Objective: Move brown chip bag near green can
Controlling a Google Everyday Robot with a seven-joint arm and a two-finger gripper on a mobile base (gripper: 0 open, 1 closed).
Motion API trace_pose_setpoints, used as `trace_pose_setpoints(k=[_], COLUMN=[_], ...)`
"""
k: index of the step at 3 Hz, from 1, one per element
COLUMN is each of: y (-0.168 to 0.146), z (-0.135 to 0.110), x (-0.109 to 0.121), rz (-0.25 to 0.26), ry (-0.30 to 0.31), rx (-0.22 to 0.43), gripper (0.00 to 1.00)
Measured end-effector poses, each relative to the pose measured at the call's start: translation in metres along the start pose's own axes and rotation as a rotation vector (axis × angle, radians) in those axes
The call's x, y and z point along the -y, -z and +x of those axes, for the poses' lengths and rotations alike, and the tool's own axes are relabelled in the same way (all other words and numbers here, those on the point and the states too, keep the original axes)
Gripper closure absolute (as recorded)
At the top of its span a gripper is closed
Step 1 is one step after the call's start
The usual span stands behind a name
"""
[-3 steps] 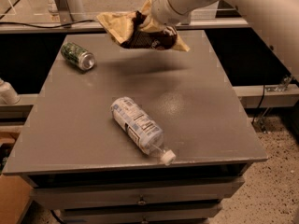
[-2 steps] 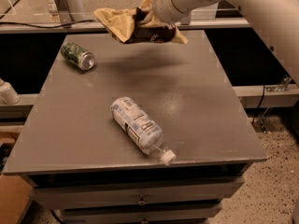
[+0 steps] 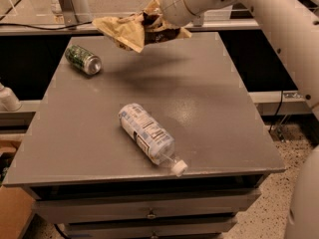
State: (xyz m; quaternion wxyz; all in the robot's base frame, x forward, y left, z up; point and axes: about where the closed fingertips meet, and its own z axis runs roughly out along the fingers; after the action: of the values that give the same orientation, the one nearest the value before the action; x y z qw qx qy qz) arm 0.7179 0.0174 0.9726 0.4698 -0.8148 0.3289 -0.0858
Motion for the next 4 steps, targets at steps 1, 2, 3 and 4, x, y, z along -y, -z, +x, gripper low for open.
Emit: trace_pose_setpoints(k=[1,2,3,4], y=[-0.012,-0.019,-0.023,-0.023], z=[-0.008,-0.012,-0.014,-0.014], x=[-0.010,-0.016,-0.020,-0.020], rz=[-0.051,-0.081,-0.099,-0.099], ry=[0.146,0.224,0.273,0.273], rx=[0.072,0.110,0.134,0.135], gripper=[1.00,1.00,1.00,1.00])
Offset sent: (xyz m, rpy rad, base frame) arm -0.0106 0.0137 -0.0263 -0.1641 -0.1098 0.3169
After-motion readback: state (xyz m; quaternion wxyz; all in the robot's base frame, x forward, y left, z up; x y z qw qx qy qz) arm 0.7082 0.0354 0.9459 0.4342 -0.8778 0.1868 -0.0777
